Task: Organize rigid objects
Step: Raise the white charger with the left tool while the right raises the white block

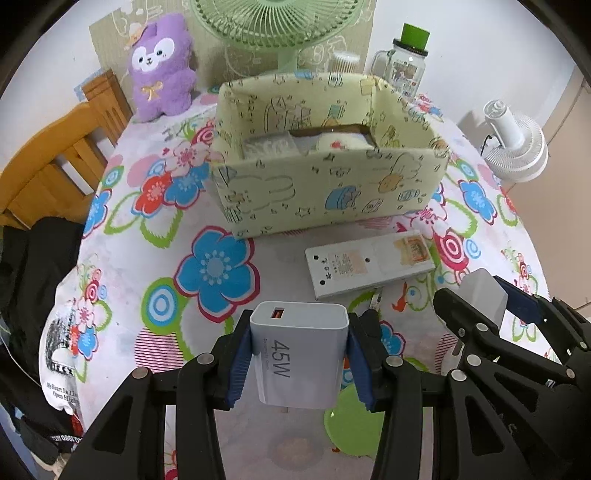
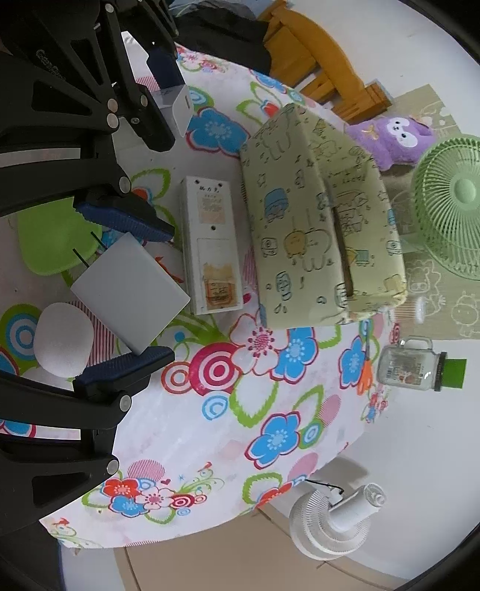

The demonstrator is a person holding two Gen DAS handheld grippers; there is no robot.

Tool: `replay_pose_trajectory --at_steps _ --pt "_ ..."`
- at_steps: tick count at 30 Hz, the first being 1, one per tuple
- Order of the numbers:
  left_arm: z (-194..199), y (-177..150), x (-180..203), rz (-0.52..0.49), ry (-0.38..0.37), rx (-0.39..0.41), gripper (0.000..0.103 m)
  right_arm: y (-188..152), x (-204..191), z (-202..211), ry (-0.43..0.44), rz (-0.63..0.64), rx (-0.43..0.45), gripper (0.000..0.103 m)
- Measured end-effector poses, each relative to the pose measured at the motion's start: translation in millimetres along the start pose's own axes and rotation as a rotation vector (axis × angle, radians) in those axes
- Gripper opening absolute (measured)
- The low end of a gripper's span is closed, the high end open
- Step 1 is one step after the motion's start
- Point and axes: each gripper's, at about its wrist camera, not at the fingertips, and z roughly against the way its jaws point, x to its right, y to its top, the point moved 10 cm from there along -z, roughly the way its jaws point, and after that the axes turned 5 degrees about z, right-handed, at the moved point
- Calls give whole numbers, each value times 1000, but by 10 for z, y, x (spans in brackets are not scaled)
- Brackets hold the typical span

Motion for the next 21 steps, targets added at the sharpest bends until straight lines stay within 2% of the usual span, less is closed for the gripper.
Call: replay_pose_trajectory --at_steps 21 --pt "556 281 27 -21 -13 47 49 335 -62 540 -1 0 55 62"
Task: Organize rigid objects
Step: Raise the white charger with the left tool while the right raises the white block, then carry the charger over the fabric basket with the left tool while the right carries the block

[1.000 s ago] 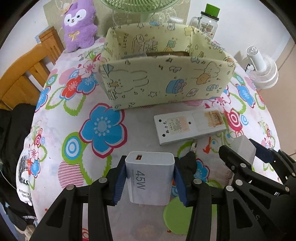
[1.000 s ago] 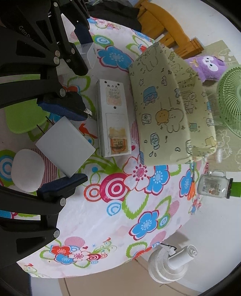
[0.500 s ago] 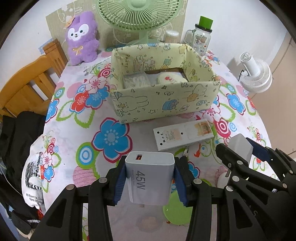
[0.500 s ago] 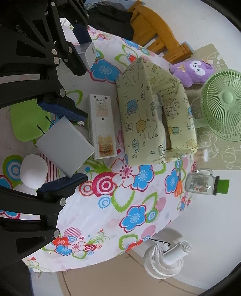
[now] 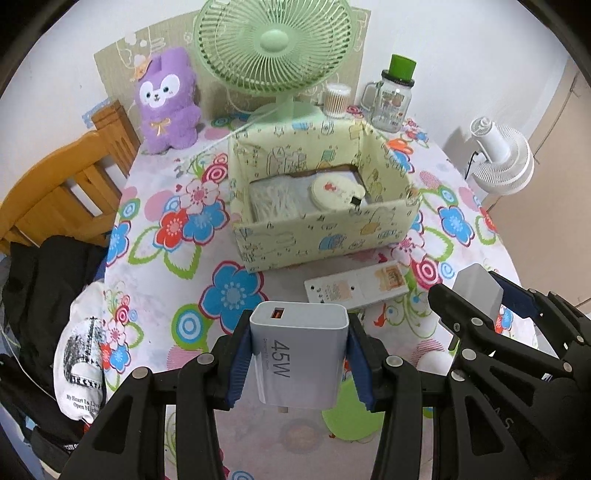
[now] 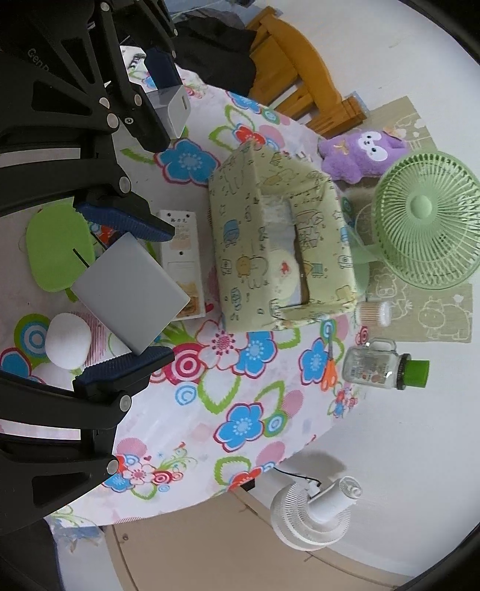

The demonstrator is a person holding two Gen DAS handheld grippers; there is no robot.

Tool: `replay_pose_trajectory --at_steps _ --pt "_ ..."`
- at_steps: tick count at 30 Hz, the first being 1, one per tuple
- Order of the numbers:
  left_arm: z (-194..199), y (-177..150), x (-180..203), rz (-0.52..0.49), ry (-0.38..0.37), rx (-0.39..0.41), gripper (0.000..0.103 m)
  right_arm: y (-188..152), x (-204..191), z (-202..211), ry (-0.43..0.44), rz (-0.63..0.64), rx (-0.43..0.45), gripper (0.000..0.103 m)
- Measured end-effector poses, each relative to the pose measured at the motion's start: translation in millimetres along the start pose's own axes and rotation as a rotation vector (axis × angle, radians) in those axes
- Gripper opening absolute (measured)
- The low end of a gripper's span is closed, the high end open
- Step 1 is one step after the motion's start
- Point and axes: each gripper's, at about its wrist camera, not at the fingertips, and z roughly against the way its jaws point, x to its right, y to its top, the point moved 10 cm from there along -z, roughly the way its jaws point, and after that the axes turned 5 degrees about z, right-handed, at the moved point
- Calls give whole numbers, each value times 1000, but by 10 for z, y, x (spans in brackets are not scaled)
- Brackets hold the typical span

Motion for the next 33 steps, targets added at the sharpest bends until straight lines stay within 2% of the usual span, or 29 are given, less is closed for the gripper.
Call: replay_pose_trajectory --at_steps 16,33 --pt "204 429 137 38 2 63 49 500 168 195 7 36 37 62" --pt "90 789 118 130 11 87 49 953 210 13 58 115 41 62"
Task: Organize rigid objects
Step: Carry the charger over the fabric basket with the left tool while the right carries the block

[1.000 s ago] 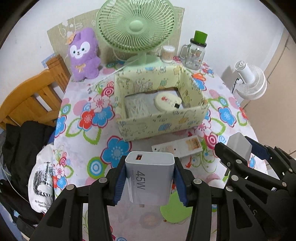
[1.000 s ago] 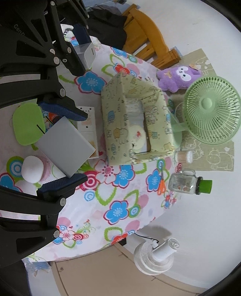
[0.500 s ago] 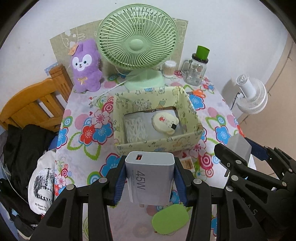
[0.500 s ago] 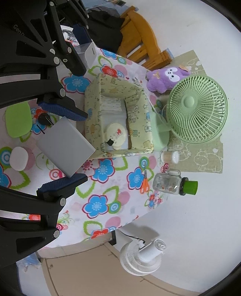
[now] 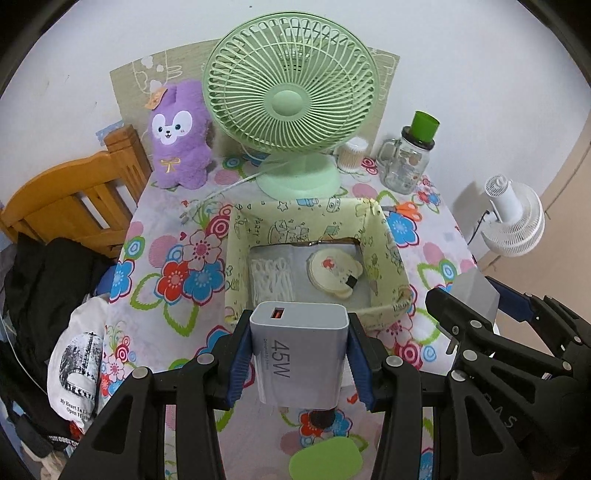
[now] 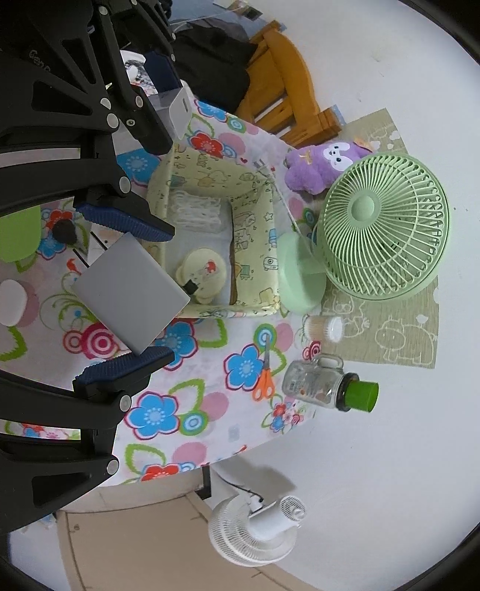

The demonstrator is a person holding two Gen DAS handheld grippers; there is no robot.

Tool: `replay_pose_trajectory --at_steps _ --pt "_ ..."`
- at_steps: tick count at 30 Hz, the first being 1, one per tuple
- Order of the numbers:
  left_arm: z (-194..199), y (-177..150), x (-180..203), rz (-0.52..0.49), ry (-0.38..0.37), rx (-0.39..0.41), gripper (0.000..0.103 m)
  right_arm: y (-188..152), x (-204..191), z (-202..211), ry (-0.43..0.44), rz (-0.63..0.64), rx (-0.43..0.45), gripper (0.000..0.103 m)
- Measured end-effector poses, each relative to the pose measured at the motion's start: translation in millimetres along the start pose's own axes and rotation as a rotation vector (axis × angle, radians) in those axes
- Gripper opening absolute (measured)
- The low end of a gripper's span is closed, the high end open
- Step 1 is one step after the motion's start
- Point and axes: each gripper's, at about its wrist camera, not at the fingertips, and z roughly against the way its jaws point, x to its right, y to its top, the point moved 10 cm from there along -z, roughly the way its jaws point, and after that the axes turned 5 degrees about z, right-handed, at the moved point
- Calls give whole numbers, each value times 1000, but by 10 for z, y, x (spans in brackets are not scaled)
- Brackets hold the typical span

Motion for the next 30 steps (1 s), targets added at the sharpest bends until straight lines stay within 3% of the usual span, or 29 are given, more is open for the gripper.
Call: replay_pose_trajectory --at_steps 12,30 --pt "-334 206 2 34 18 -21 49 357 89 -256 38 30 16 62" --pt "-900 308 136 64 15 -97 48 524 188 -712 58 49 -25 62"
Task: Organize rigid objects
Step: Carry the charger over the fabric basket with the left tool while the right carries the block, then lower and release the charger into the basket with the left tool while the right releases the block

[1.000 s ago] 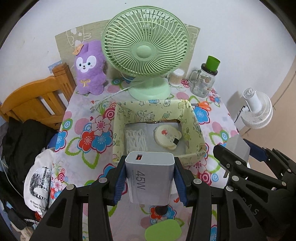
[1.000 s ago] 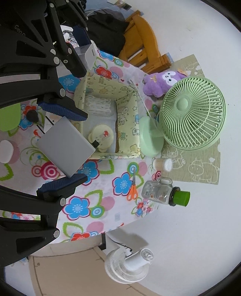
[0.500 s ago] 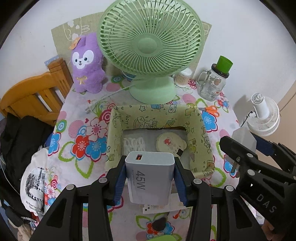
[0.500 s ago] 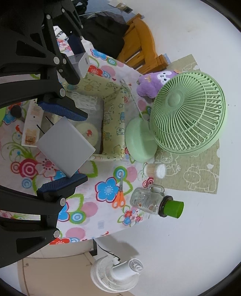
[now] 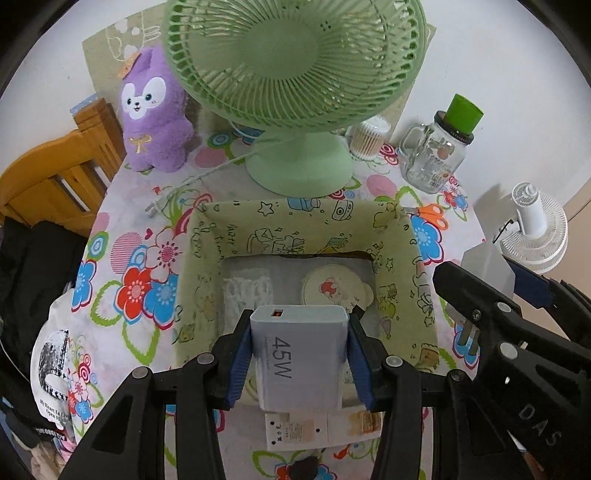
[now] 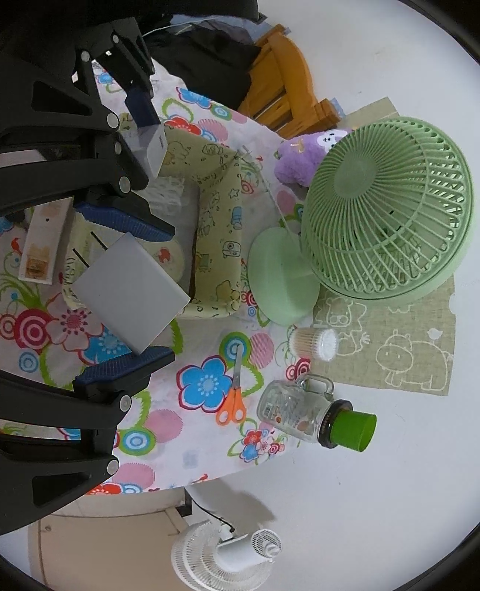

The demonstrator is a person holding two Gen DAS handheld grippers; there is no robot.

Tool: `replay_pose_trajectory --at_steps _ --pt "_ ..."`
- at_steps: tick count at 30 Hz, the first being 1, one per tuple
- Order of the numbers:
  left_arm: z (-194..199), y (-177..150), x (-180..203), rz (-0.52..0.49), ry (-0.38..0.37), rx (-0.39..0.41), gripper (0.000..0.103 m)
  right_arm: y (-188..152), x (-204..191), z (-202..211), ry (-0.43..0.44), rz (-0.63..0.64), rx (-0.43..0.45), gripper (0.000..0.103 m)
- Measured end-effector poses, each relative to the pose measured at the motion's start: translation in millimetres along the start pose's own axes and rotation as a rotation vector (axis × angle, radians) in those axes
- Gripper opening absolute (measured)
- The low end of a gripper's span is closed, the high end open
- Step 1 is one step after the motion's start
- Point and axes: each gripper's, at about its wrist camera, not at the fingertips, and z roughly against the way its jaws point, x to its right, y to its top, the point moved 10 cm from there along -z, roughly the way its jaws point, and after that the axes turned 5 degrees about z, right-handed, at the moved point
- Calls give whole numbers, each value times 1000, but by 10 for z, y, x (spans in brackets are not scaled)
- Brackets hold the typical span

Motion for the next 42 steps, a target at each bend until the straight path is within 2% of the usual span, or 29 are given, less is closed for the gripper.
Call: replay_pose_trajectory --at_steps 15,19,36,37,39,42 --pt "-390 65 34 -2 13 -61 48 33 44 -313 -1 0 -45 62" --pt "-442 84 63 -24 25 -57 48 33 33 -379 9 -3 -61 62" --pt "-598 -91 68 -14 21 -110 49 -7 -26 -550 28 9 -106 62" --pt "-588 -91 60 -11 19 -107 50 -7 -27 -553 28 9 -106 62" --pt "-550 -63 65 -12 19 -92 71 -6 -27 -556 28 10 -104 62" --pt "-475 -4 58 -23 37 -55 83 -8 -27 -554 29 9 -104 62"
